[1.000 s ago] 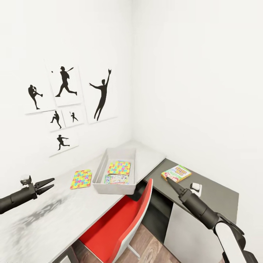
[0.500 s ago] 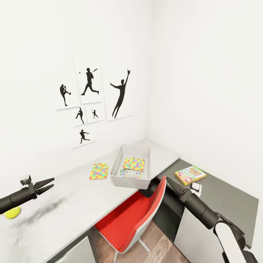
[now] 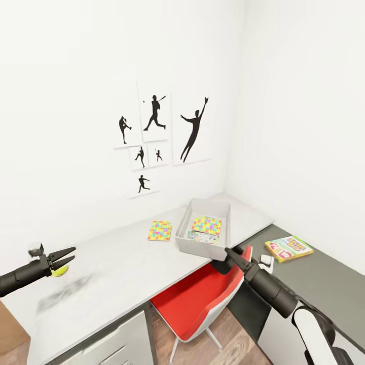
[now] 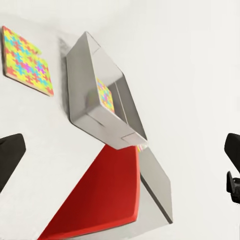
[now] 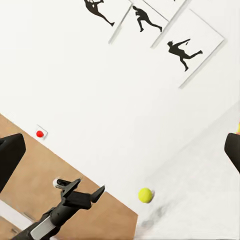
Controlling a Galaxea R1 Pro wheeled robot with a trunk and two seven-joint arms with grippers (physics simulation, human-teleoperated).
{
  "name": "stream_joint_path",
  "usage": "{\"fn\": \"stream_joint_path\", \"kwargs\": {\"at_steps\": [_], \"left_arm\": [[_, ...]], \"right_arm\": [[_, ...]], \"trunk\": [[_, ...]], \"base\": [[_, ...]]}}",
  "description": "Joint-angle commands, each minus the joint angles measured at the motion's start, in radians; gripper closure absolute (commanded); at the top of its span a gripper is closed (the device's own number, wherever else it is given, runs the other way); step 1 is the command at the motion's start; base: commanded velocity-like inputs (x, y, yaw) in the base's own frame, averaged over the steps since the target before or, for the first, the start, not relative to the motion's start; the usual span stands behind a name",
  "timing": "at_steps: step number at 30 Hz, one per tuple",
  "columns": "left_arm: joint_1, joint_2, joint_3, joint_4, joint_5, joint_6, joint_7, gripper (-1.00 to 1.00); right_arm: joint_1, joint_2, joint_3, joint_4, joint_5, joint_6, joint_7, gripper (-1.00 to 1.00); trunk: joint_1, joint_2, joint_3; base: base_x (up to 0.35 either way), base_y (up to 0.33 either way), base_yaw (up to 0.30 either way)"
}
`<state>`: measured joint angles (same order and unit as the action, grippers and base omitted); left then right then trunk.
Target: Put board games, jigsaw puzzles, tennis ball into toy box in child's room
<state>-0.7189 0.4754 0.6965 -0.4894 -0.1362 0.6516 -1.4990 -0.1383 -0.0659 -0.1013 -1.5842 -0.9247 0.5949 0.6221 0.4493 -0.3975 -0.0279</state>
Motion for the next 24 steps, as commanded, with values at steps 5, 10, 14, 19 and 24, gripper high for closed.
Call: {"fn": "stream_joint_path", "kwargs": {"at_steps": [5,10,14,19,24], "left_arm": [[-0.002,0.0,0.006,0.0,-0.011,0.011,-0.007,-1.0],[-0.002,0.0,0.006,0.0,-0.011,0.011,-0.007,-1.0],[-0.002,-0.001,0.006,0.0,-0.011,0.011,-0.006,-1.0],[-0.002,-0.001,0.006,0.0,-0.011,0.011,-0.006,-1.0],[-0.002,0.0,0.006,0.0,-0.011,0.011,-0.007,-1.0]], "right_arm": [[-0.001,0.0,0.001,0.0,-0.006,0.008,-0.011,-1.0],[-0.001,0.0,0.001,0.0,-0.006,0.008,-0.013,-1.0],[0.0,0.0,0.002,0.0,-0.006,0.008,-0.013,-1.0],[-0.001,0.0,0.003,0.0,-0.006,0.008,-0.013,-1.0],[-0.002,0.0,0.006,0.0,-0.006,0.008,-0.014,-1.0]], "trunk": [[0.001,-0.002,-0.004],[0.001,-0.002,-0.006],[0.001,-0.002,-0.008],[0.001,-0.002,-0.009],[0.001,-0.002,-0.011]], "base": [[-0.072,0.025,0.288],[-0.117,0.09,0.289],[-0.053,0.124,0.288],[-0.012,0.05,0.288],[-0.031,0.14,0.288]]}}
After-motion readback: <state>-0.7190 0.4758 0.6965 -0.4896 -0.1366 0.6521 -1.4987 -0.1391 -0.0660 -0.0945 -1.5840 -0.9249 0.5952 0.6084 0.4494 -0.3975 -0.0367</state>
